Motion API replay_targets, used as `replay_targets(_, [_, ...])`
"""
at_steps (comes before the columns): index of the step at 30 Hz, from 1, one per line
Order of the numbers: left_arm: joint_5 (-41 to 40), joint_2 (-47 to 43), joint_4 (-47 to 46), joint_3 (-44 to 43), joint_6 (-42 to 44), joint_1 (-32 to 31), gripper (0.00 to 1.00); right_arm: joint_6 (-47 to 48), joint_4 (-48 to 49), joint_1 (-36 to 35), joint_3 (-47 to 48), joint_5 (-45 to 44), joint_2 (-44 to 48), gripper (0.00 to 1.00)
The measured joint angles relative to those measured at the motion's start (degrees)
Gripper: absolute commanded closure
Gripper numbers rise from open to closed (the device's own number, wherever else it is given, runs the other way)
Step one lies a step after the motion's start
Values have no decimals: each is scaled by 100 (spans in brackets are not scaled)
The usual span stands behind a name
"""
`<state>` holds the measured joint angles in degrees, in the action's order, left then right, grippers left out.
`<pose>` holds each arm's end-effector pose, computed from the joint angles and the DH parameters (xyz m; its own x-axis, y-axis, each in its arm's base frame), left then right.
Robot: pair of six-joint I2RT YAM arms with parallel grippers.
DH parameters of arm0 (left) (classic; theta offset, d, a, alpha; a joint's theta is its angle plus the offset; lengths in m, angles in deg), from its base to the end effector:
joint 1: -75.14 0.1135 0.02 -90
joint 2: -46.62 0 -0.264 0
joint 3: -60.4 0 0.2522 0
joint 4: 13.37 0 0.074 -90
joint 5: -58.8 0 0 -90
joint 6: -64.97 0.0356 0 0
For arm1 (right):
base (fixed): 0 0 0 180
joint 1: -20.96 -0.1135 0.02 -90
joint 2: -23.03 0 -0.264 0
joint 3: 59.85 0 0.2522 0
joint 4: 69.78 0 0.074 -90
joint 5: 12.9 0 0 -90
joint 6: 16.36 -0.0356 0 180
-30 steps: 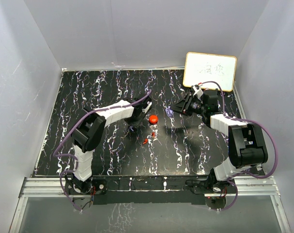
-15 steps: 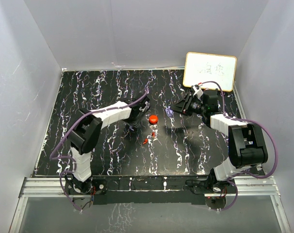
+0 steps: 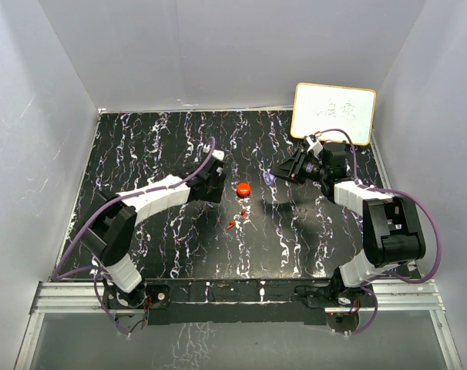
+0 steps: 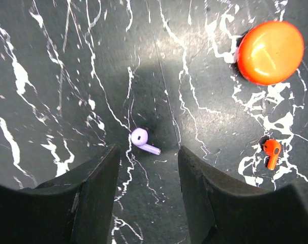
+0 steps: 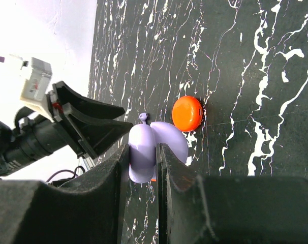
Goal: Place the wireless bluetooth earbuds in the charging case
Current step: Adjust the earbud at the center of the board.
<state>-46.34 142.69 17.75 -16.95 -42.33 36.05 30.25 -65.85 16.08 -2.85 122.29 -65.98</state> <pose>0.2827 -0.2177 0.2123 -0.7085 0.2057 -0.6751 0.2799 0.9600 -0.0012 0.3134 0.0521 0.1971 -0.8104 0.4167 -0.4118 -0.1746 0.4991 0.8488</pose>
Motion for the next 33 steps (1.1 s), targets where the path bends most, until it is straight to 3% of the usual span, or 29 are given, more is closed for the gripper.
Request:
replay_targets(13, [-505,-496,-846,1231,-1963,0,53,0,-4,0,0,0,0,100])
replay_targets(33, [-717,-492,-1631,1587,-2675,0,56,2,-39,0,-98,-2,0,100])
